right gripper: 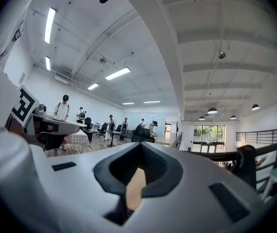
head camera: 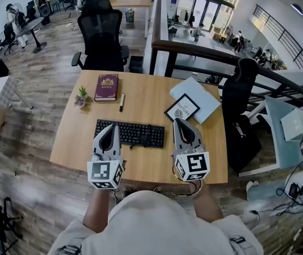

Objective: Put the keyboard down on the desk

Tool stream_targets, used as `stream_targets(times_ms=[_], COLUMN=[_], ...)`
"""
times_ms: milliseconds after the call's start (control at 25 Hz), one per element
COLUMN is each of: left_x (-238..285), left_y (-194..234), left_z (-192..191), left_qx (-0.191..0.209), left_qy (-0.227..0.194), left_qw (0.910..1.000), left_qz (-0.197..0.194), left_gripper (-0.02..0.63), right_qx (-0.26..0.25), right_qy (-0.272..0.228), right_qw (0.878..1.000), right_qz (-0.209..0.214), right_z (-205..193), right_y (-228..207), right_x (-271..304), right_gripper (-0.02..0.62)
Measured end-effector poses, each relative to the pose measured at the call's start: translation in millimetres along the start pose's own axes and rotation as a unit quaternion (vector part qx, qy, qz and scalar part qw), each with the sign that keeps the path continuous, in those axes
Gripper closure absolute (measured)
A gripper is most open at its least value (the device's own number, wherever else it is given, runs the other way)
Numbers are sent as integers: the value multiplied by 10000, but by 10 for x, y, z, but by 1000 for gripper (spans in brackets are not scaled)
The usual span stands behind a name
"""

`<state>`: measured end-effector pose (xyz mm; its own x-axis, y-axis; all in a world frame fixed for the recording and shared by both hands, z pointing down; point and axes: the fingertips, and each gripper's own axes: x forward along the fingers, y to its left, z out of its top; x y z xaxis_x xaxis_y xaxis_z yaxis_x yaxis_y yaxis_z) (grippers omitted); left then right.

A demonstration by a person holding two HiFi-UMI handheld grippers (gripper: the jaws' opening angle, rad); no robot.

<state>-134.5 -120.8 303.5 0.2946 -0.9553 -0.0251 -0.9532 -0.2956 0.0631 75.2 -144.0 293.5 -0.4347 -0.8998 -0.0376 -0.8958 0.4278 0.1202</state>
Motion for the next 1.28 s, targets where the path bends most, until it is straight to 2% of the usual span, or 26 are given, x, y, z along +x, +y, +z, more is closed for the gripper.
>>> stream_targets(times_ms=[640, 1280], left_x=[33, 38], left_y=[-91, -105], left_z=[-5, -118], left_qx=[-117, -104], left_qy=[-114, 38], left_qw=[9998, 9998], left_qz=[-111, -138], left_gripper=[595, 595], right_qx=[13, -31], right_qy=[-71, -2], right_qw=[9998, 9996], right_qz=[-201, -298], right_z=[18, 0], right_y=[-45, -127], right_x=[-77, -157], right_gripper=[592, 592])
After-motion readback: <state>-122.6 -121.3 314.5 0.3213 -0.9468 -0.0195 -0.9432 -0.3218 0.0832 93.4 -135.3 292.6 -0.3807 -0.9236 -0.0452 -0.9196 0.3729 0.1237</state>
